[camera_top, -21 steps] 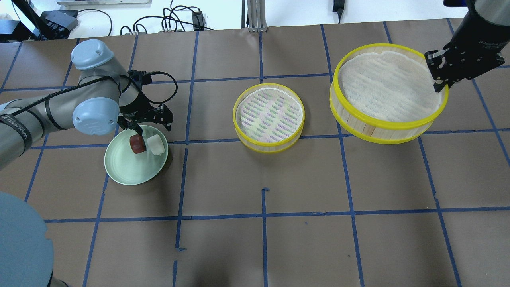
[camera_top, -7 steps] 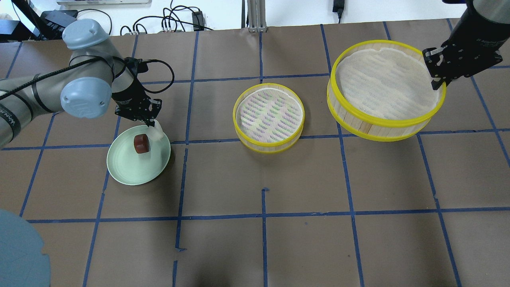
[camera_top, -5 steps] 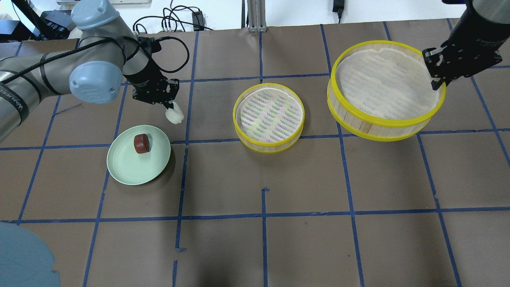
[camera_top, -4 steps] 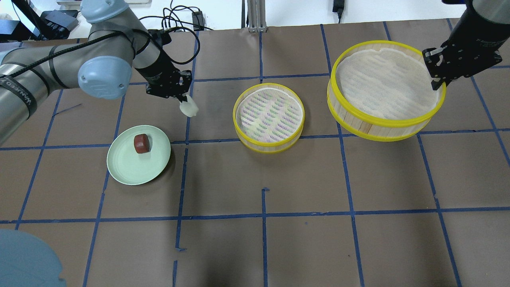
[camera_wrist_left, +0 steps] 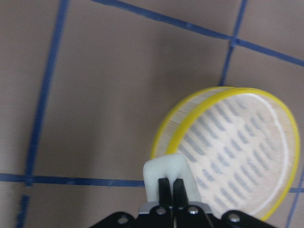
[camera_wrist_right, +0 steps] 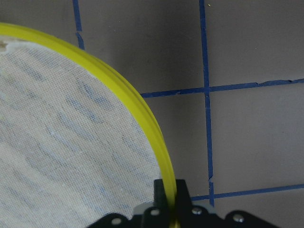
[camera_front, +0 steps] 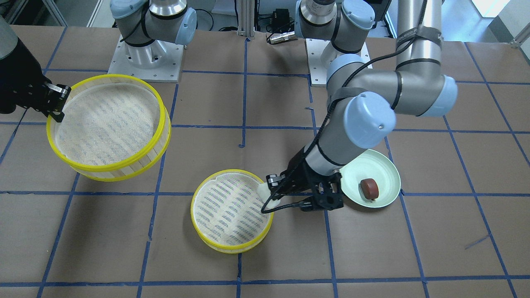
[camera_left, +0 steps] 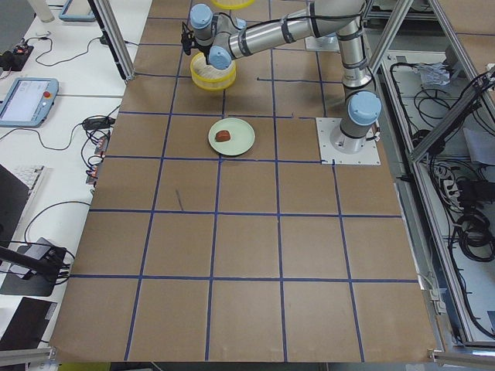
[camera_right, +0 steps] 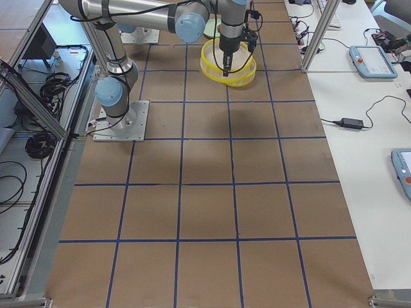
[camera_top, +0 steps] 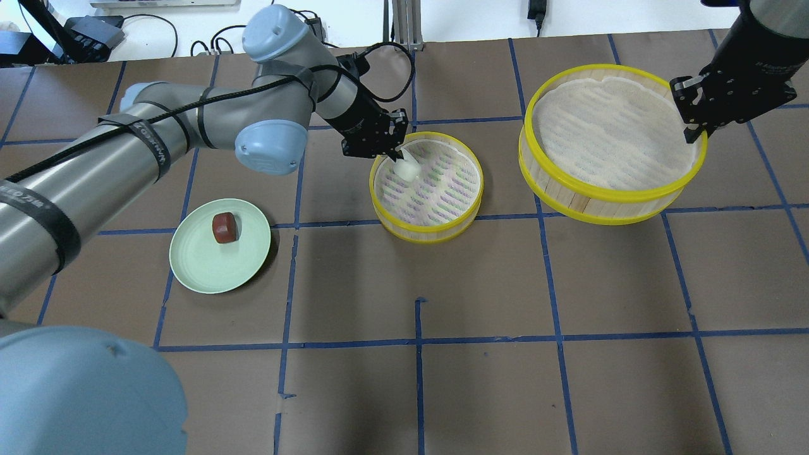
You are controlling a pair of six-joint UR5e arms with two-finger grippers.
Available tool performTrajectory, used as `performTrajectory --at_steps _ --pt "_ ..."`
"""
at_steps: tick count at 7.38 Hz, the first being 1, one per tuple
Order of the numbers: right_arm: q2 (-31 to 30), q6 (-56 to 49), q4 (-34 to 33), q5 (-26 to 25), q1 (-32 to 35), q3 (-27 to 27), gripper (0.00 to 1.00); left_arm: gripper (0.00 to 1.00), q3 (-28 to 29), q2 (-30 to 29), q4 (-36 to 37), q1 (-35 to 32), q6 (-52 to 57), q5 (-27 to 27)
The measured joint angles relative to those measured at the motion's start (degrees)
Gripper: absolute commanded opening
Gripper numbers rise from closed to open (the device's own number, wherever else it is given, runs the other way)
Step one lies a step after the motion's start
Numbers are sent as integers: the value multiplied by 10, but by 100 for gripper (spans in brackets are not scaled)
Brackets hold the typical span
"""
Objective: Place buns in different layers of steamer
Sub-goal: 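Carry the white bun into the bottom steamer tier and release it, then grasp the brown bun with left gripper while right restacks the top tier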
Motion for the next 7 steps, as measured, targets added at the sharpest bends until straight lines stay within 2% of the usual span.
performTrajectory --at_steps 1,4,5,7 --pt "0 0 0 0 0 0 14 97 -1 -11 23 -6 -3 -4" --pt "0 0 -1 0 0 0 14 100 -6 -4 45 -7 -3 2" --pt "0 2 -1 0 1 0 14 100 -4 13 38 1 8 34" --pt "2 37 -1 1 15 4 14 100 -12 60 7 65 62 123"
